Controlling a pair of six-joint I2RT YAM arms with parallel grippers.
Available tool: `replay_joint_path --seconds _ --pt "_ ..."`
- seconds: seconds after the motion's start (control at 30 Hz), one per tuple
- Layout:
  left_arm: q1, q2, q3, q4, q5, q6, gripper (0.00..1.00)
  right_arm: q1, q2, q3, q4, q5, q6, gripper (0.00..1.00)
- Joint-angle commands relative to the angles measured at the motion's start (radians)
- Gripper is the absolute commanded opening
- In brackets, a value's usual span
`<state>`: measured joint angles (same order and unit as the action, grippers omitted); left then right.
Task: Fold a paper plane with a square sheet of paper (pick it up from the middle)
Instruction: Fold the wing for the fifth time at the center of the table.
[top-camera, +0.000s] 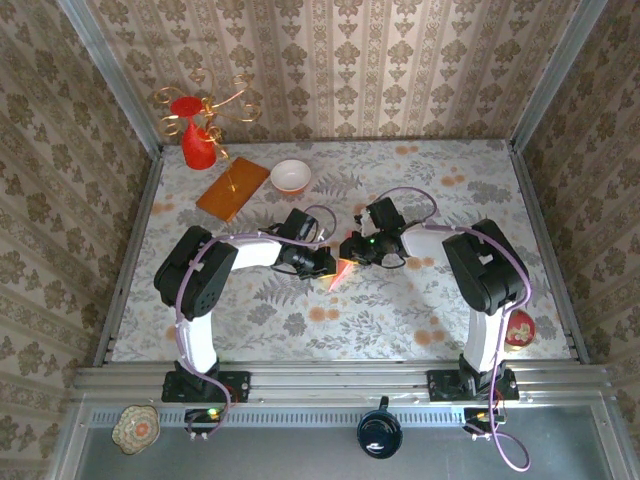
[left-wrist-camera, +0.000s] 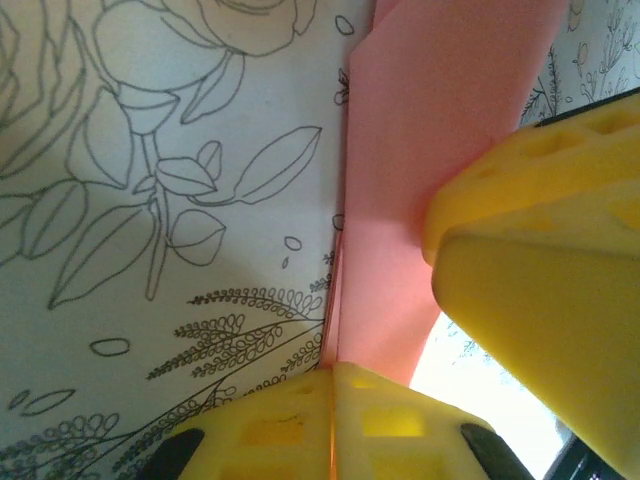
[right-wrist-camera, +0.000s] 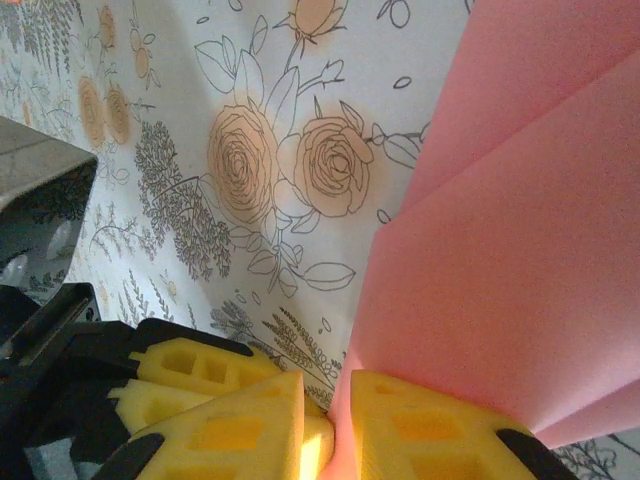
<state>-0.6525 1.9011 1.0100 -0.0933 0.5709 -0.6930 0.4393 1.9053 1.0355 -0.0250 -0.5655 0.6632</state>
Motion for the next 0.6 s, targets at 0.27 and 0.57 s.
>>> replay_joint_path --seconds 0.27,0.57 --pt "0.017 0.053 -0.055 -0.008 -0.022 -0.036 0.10 0.006 0.052 0.046 -0.017 0.033 0.016 0.22" --pt "0.017 -0.044 -0.061 -0.004 -0.038 -0.044 0.13 0.011 0.055 0.069 -0.091 0.087 0.015 0.22"
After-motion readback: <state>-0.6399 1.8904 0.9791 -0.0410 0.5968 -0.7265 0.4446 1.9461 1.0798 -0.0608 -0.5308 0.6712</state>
